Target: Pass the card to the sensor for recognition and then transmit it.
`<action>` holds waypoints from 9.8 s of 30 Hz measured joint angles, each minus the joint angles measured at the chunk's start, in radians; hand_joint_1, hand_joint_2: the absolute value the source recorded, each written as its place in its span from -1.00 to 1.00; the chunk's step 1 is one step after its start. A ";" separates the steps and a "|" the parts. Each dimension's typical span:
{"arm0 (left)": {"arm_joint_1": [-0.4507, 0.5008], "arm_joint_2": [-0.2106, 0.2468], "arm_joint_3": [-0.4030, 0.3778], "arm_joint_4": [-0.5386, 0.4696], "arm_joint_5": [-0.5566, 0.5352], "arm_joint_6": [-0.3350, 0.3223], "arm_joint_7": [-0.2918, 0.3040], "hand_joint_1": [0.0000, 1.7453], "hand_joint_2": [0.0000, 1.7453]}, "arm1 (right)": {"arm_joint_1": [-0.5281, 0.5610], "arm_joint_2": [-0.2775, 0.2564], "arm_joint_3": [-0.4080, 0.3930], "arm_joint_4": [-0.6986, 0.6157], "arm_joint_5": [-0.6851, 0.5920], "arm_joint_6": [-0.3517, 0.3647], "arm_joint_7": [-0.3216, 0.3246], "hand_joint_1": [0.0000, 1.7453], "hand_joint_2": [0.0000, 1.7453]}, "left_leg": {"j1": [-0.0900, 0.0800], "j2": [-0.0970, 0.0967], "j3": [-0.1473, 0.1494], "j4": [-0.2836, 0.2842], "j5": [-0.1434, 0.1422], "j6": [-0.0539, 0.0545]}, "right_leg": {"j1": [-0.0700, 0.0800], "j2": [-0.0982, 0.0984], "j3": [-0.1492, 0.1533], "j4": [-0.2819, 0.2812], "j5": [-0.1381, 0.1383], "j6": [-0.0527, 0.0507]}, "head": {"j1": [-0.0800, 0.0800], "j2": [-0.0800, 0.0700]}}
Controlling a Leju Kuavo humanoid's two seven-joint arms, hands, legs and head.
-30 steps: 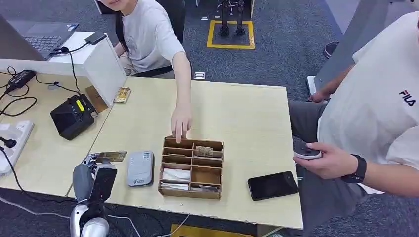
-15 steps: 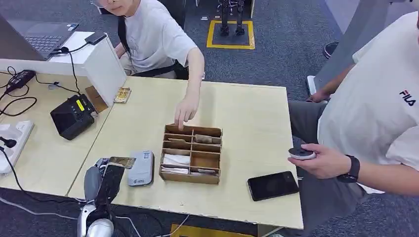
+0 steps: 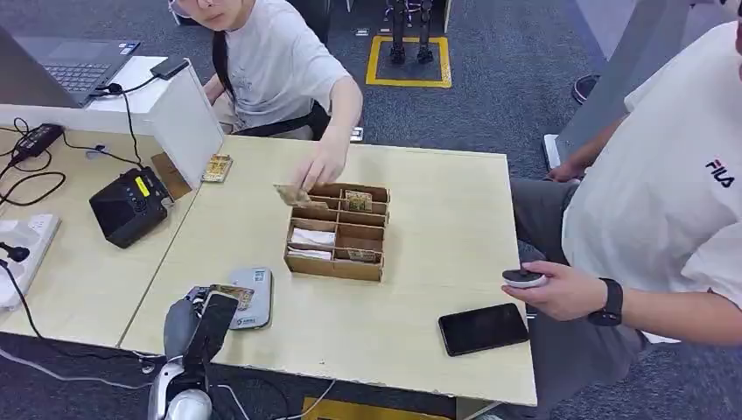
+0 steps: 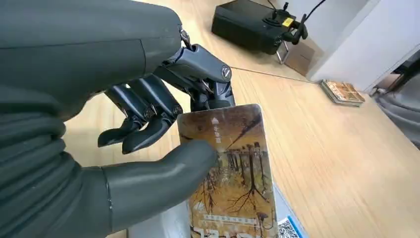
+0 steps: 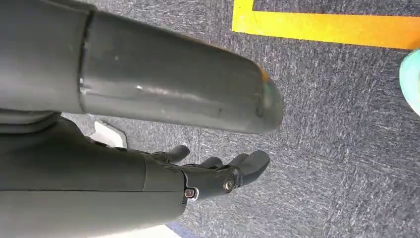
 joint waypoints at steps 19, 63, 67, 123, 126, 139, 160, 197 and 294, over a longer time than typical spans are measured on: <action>-0.015 -0.002 -0.001 0.081 -0.074 0.020 0.025 1.00 1.00 | 0.000 0.000 0.000 0.000 0.012 0.001 0.001 -1.00 -1.00 | 0.000 0.000 0.000 0.000 0.000 0.000 | 0.000 0.000 0.000 0.000 0.000 0.000 | 0.000 0.000; 0.006 -0.024 0.006 0.055 0.342 -0.232 -0.110 1.00 1.00 | 0.000 0.000 0.000 0.000 0.013 -0.017 -0.014 -1.00 -1.00 | 0.000 -0.001 0.002 0.000 0.000 0.000 | 0.000 -0.001 0.002 0.000 0.000 0.000 | 0.000 0.000; 0.028 -0.019 0.012 0.000 0.562 -0.287 -0.128 1.00 1.00 | 0.001 0.000 0.000 0.000 0.013 -0.019 -0.016 -1.00 -1.00 | 0.000 -0.001 0.001 0.000 0.000 0.000 | 0.000 -0.001 0.002 0.000 0.000 0.000 | 0.000 0.000; -0.162 0.093 0.150 -0.030 -0.207 0.217 -0.325 -1.00 1.00 | -0.012 -0.012 0.106 0.003 0.004 0.019 -0.028 -1.00 -1.00 | 0.000 0.000 0.001 0.000 0.000 0.000 | 0.000 0.000 0.002 0.000 0.000 0.000 | 0.000 0.000; -0.150 0.096 0.132 -0.031 -0.155 0.212 -0.312 -1.00 1.00 | -0.012 -0.012 0.106 0.003 -0.003 0.019 -0.027 -1.00 -1.00 | 0.000 0.000 0.001 0.000 0.000 0.000 | 0.000 0.000 0.002 0.000 0.000 0.000 | 0.000 0.000; 0.065 0.204 -0.045 -0.382 0.018 -0.103 -0.354 -1.00 1.00 | 0.004 -0.013 0.101 0.003 -0.039 0.016 -0.021 -1.00 -1.00 | 0.000 0.002 0.001 0.000 -0.001 0.001 | 0.000 0.001 0.001 0.000 0.000 0.000 | 0.000 0.000; 0.129 0.546 -0.298 -0.594 -0.612 -0.157 -0.098 -1.00 1.00 | 0.002 -0.018 0.095 0.001 -0.040 0.025 -0.031 -1.00 -1.00 | 0.000 0.001 0.001 0.000 0.000 0.001 | 0.000 0.000 0.001 0.000 0.000 0.000 | 0.000 0.000; -0.267 0.843 -0.608 -0.611 -0.180 -0.642 -0.067 -1.00 1.00 | -0.005 -0.024 0.095 0.000 -0.042 0.040 -0.014 -1.00 -1.00 | 0.000 0.001 0.001 0.000 0.002 0.000 | 0.000 0.001 0.001 0.000 0.001 0.000 | 0.000 0.000; -0.374 0.586 -0.947 -0.312 -0.522 -0.539 0.201 -1.00 1.00 | -0.005 0.009 0.077 0.000 -0.038 0.041 0.004 -1.00 -1.00 | 0.000 0.001 0.001 0.001 0.002 0.000 | 0.000 0.001 0.001 0.000 0.002 0.000 | 0.000 0.000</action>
